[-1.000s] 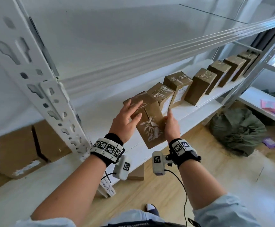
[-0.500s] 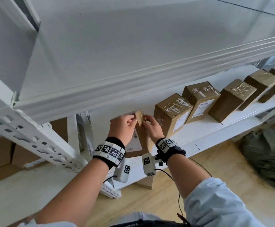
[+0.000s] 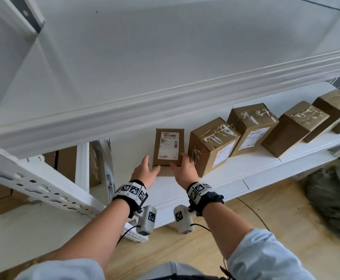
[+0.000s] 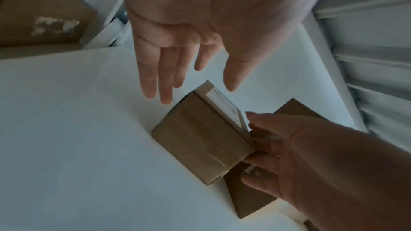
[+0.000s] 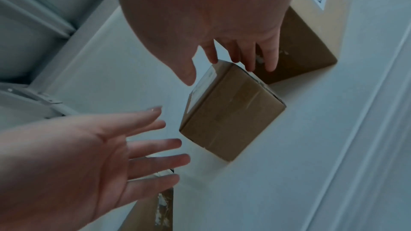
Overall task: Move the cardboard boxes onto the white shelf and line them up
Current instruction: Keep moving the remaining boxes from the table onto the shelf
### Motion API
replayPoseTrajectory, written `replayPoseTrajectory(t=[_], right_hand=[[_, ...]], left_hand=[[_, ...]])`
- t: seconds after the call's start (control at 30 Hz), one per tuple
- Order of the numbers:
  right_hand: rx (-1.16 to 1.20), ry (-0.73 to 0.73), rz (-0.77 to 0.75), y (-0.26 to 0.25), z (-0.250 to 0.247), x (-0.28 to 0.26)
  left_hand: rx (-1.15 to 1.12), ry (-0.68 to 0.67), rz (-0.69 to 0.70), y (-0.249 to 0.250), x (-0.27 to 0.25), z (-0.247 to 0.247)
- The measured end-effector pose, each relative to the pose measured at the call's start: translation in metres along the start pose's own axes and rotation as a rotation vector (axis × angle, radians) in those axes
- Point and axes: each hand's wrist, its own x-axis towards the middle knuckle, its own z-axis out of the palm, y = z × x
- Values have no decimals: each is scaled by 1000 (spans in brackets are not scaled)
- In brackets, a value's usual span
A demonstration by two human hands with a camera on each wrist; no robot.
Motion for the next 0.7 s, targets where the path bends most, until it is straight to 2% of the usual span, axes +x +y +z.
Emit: replayPoseTrajectory(t=[0.1,0.17,0.27,0.43,0.57,0.7], right_hand=[[50,9,36,1,0,2],[47,22,67,2,-3,6],[-90,-71,138,0,-11,11],[-103,-199,76,-4,-14,13],[-148,-138,-20,-9,-19,13],[-151,-32,-50,-5,-17,9]], left_hand=[[-41,-50,-16,7,8,9],[-95,12,-33,8,13,10],[-84,87,-140,1,16,13],[-107,37,-180,-9,1,14],[-74,84,-124,-21,6,16],[-103,147,-23,-19,3,21]])
